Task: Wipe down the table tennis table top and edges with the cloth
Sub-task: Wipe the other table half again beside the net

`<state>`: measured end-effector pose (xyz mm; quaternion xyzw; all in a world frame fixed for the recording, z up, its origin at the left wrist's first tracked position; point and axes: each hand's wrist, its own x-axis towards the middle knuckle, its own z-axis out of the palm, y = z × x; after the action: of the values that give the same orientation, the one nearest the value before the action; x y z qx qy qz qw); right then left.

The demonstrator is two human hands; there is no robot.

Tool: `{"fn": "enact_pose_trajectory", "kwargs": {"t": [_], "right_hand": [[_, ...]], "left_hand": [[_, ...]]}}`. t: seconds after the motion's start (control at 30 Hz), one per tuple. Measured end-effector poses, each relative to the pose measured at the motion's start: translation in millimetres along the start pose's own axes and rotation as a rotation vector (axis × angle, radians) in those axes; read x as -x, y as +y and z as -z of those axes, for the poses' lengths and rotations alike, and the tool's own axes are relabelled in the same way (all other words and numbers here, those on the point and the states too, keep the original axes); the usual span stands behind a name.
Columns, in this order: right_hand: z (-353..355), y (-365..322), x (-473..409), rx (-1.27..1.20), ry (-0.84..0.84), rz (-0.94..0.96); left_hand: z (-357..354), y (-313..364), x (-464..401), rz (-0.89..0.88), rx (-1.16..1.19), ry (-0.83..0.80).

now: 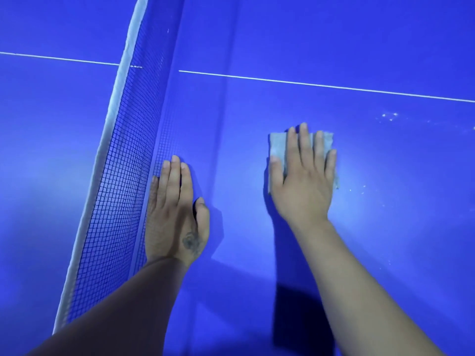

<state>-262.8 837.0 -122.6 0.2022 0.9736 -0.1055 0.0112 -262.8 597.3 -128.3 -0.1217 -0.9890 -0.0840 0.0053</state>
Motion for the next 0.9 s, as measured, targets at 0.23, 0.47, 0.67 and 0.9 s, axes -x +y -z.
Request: {"fn": "enact_pose_trajectory", "kwargs": {"t": [0.23,0.47,0.67,0.9], "right_hand": [[-2,-52,-112,-0.029,-0.038,-0.071],[-22,-117,-55,-0.014,0.018,0.319],[-5,-36,33,-0.022,0.009,0.230],[11,6,-47,-0.026,-0.006,-0.067]], "left_hand": [[-1,-2,-2,0.006,0.011,0.019],[-3,-2,-1,-0.029,0.015,0.041],[-4,-3,1,-0.028,0.020,0.037],[-2,-3,0,-0.010,0.049,0.025]]}}
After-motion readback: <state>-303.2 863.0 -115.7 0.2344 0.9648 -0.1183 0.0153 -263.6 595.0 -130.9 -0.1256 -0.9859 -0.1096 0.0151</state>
